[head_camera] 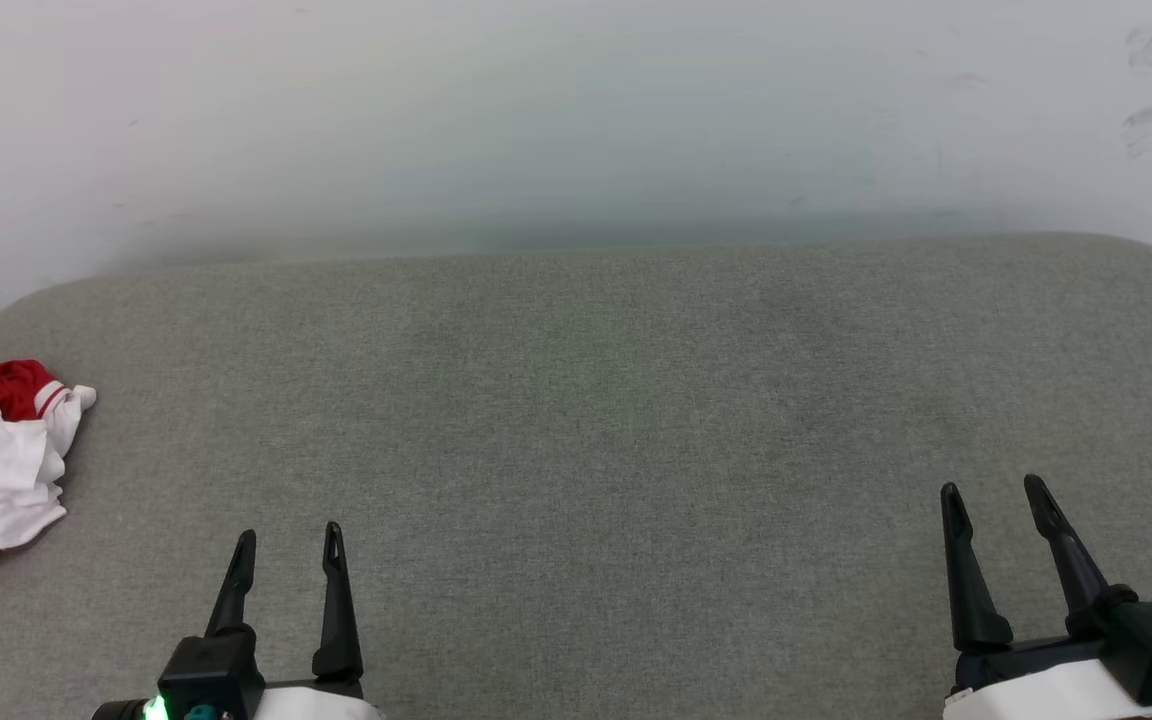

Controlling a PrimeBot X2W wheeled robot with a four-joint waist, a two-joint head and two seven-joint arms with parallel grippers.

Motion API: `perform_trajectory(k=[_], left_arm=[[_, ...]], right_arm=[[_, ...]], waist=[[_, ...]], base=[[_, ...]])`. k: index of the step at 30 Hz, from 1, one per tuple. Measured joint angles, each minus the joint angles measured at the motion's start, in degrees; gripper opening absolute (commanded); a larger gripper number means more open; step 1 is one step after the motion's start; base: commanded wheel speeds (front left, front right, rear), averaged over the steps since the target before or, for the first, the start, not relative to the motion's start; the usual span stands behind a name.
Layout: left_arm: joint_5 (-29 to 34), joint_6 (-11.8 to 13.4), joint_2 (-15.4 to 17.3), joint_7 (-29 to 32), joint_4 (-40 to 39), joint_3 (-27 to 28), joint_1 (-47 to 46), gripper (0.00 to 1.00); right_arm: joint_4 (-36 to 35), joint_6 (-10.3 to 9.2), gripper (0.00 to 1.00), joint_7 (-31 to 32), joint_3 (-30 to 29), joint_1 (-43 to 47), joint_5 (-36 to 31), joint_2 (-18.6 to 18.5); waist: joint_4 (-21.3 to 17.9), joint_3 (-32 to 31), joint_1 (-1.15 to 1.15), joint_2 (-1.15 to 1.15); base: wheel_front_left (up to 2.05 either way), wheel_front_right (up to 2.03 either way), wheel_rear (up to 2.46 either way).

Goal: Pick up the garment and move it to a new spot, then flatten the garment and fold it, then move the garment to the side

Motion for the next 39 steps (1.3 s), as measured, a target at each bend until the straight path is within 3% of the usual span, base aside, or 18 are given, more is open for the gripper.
perform_trajectory(k=[21,39], left_arm=[[-0.67,-0.4,-0.01,-0.01,0.79,0.76,-0.29,1.0],[-0.99,-0.32,0.01,-0.01,1.24,4.2,-0.18,1.0]], right_arm=[[0.29,0.0,1.0,-0.01,0.42,0.08,0.38,0.0],[-0.46,0.0,1.0,-0.01,1.24,1.13,-0.4,0.0]], waist=[[1.25,0.24,0.0,0.0],[12.24,-0.3,0.0,0.0]], base=[[0.0,0.0,0.0],[0.0,0.0,0.0]])
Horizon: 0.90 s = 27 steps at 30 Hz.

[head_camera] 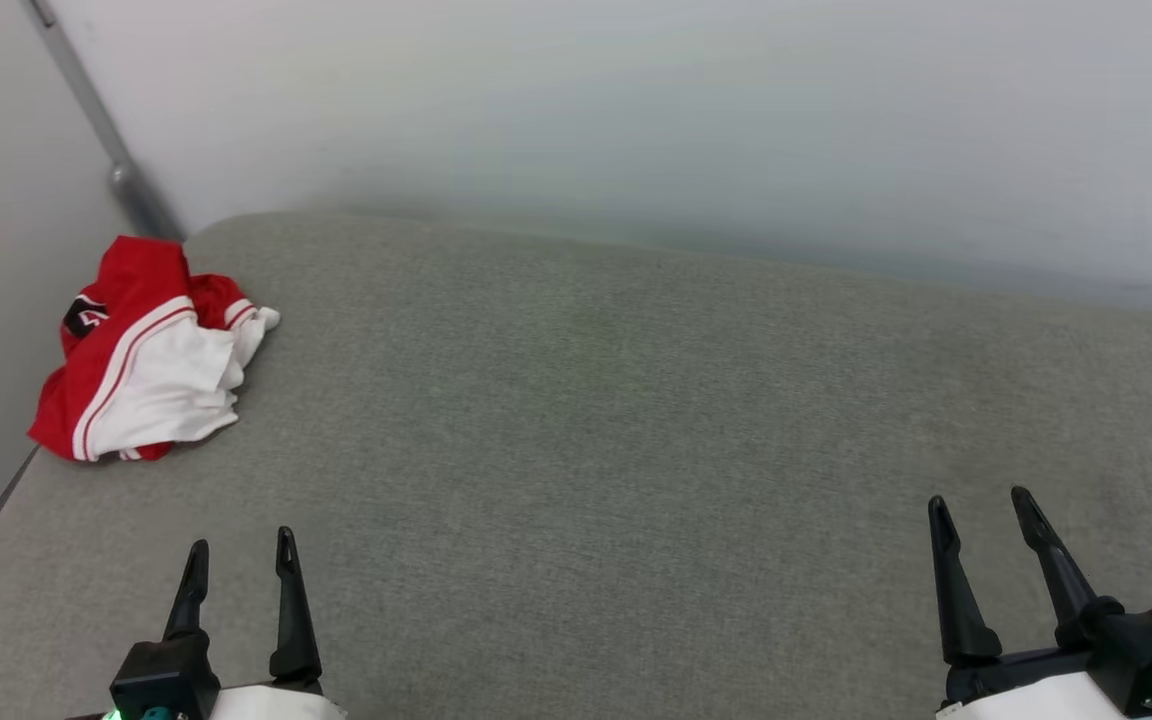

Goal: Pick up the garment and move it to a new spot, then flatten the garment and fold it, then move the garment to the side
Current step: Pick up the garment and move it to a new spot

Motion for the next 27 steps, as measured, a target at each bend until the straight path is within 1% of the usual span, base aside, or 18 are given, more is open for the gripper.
perform_trajectory(k=[2,3,16,20,27], left_arm=[[0.01,0.0,0.01,0.0,-0.02,0.15,0.04,1.0],[-0.01,0.02,0.01,0.0,-0.07,0.42,0.12,1.0],[-1.56,0.49,0.02,0.0,-0.21,1.34,0.4,1.0],[-2.24,0.57,0.02,0.0,-0.25,1.76,0.99,1.0],[-2.83,1.45,0.02,0.0,-0.45,1.63,1.14,1.0]], right_arm=[[0.01,0.0,1.0,0.0,0.07,0.1,0.05,-0.01],[0.0,0.0,1.0,0.0,0.48,0.14,0.19,-0.01],[-0.24,0.0,1.0,0.0,1.27,0.34,-0.38,0.0],[-0.38,0.0,1.0,0.0,1.69,0.23,-1.02,0.0],[-0.35,0.0,1.0,0.0,2.05,-0.1,-1.83,-0.01]], waist=[[1.59,-0.07,0.0,0.0],[4.01,-0.13,0.0,0.0],[13.93,0.08,0.0,0.0],[15.53,0.59,0.0,0.0],[15.82,1.23,0.0,0.0]], base=[[0.0,0.0,0.0],[0.0,0.0,0.0],[0.0,0.0,0.0],[0.0,0.0,0.0],[0.0,0.0,0.0]])
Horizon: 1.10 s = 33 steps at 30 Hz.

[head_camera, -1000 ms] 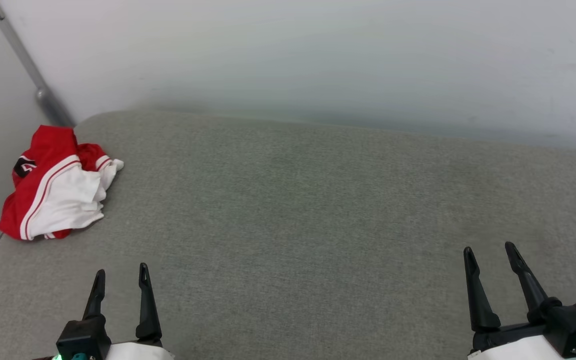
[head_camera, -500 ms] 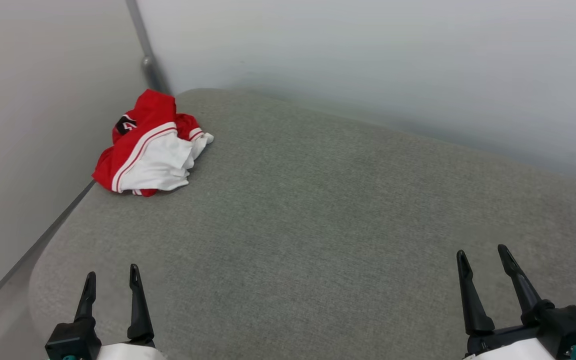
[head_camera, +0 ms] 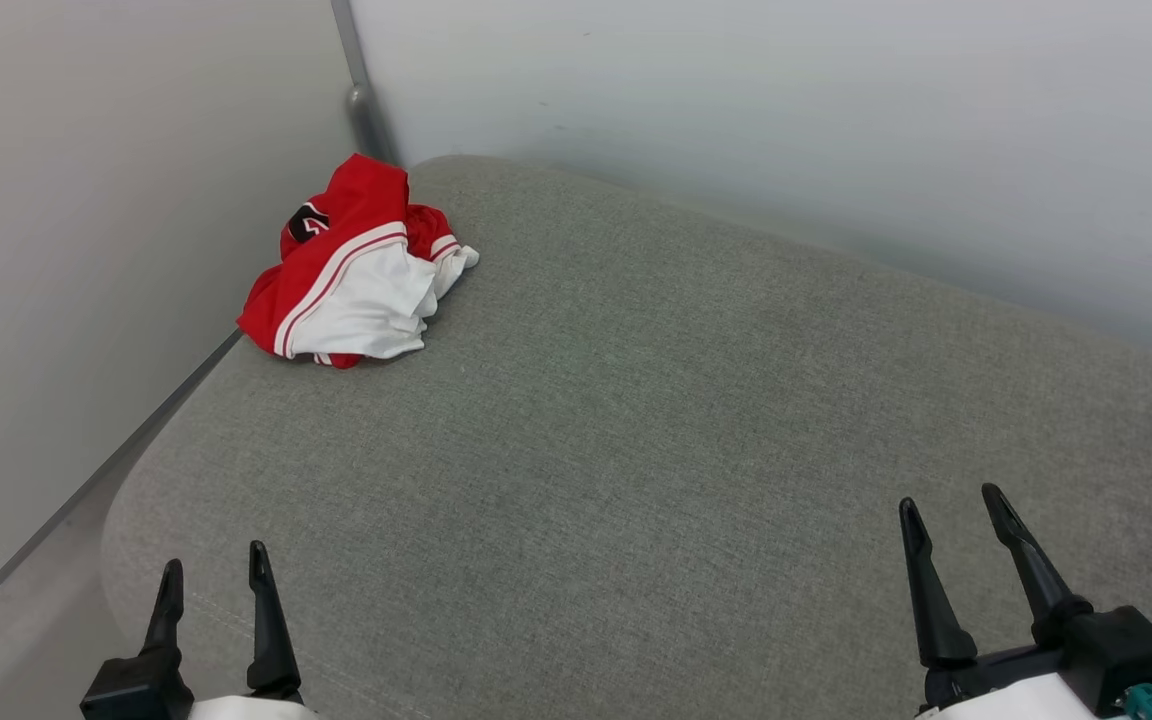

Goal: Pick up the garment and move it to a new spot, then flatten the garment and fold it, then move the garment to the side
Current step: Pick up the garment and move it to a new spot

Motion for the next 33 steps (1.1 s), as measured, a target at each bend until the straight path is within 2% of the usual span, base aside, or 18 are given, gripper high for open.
perform_trajectory(k=[5,10,13,20,26,33], left_arm=[[0.3,-2.59,0.07,0.0,1.91,1.35,-2.25,1.0],[-0.29,-6.05,2.58,0.0,5.05,5.27,-10.35,1.0],[-3.21,-8.24,4.25,0.0,7.7,7.83,-17.2,1.0],[-9.24,-11.07,12.01,0.01,16.66,12.5,-35.05,1.0],[-14.22,-12.17,20.63,1.97,25.92,14.44,-49.13,1.0],[-20.25,-12.83,29.82,8.1,34.01,10.59,-59.56,1.0]], right_arm=[[-0.26,0.0,1.0,0.0,-0.38,-0.12,-0.75,0.01],[-1.47,0.0,1.0,-0.01,-0.91,-1.54,-2.36,0.02],[-2.27,0.01,1.0,0.0,-1.31,-2.9,-3.94,0.01],[-4.83,0.0,1.0,-0.01,-3.58,-7.68,-8.59,0.02],[-7.23,0.0,1.0,-0.01,-5.27,-11.65,-12.1,0.03],[-10.95,0.0,1.0,0.0,-6.39,-14.52,-15.48,0.03]], waist=[[-0.17,0.45,0.0,0.0],[-0.81,2.68,0.0,0.0],[-1.63,5.01,0.0,0.0],[-4.12,12.88,0.0,0.0],[-6.61,20.38,0.01,0.0],[-9.2,27.81,0.02,0.0]], base=[[0.0,0.0,0.0],[0.0,0.0,0.0],[0.0,0.0,0.0],[0.0,0.0,0.0],[0.0,0.0,0.0],[0.0,0.0,0.0]])
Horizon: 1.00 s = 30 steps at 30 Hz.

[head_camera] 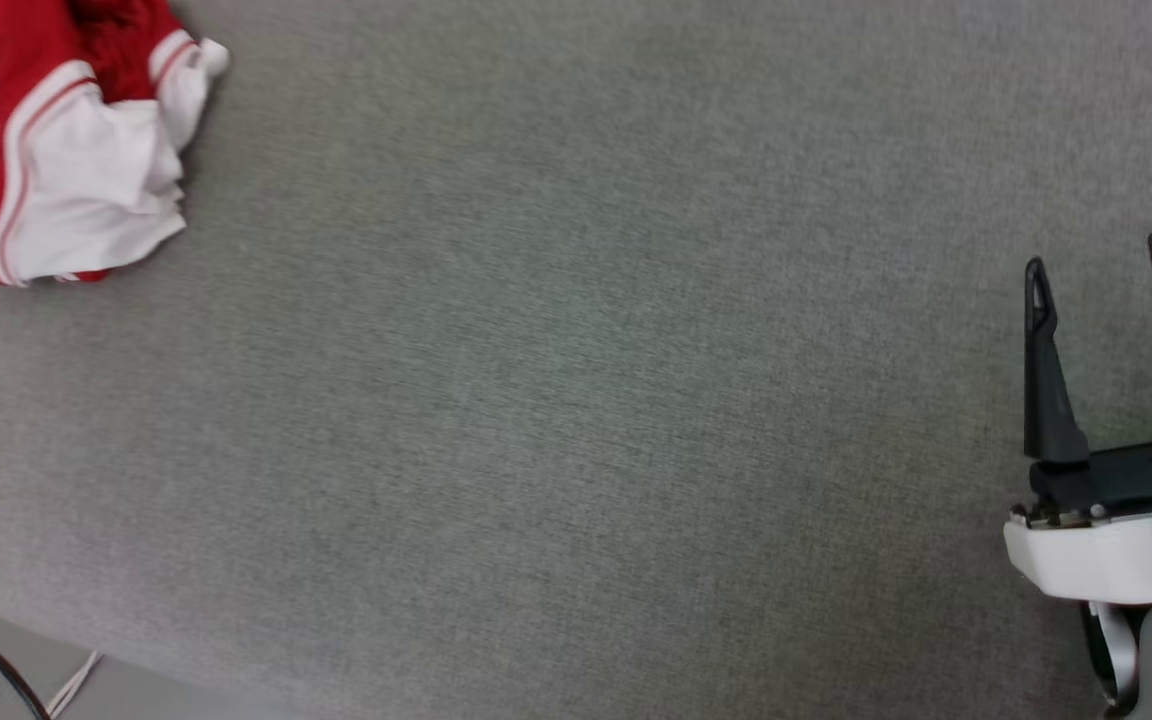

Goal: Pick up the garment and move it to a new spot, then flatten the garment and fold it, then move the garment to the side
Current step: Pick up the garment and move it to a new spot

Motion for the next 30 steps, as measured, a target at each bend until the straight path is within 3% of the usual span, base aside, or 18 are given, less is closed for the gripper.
perform_trajectory(k=[7,18,25,30], left_arm=[[-13.08,-0.07,6.64,15.24,3.19,-11.24,-3.26,1.0],[-31.9,-0.07,12.9,38.99,5.7,-21.47,-3.09,1.0],[-36.69,-0.07,13.43,44.92,8.72,-24.8,-1.91,1.0],[-37.45,-0.07,12.58,45.03,9.43,-27.59,-1.91,1.0]], right_arm=[[-3.46,0.01,1.0,0.0,-0.01,-2.31,-2.23,0.0],[-8.17,0.01,1.0,0.0,0.35,-3.58,-4.57,-0.16],[-9.68,0.01,1.0,-0.03,-0.36,-3.31,-5.0,-0.57],[-9.93,0.0,1.0,-0.09,-0.23,-3.25,-5.06,-0.8]], waist=[[-1.65,5.36,0.0,0.0],[-4.03,11.48,-0.01,0.0],[-5.07,14.27,-0.01,0.0],[-4.93,14.87,-0.02,0.0]], base=[[0.0,0.0,0.0],[0.0,0.0,0.0],[0.0,0.0,0.0],[0.0,0.0,0.0]])
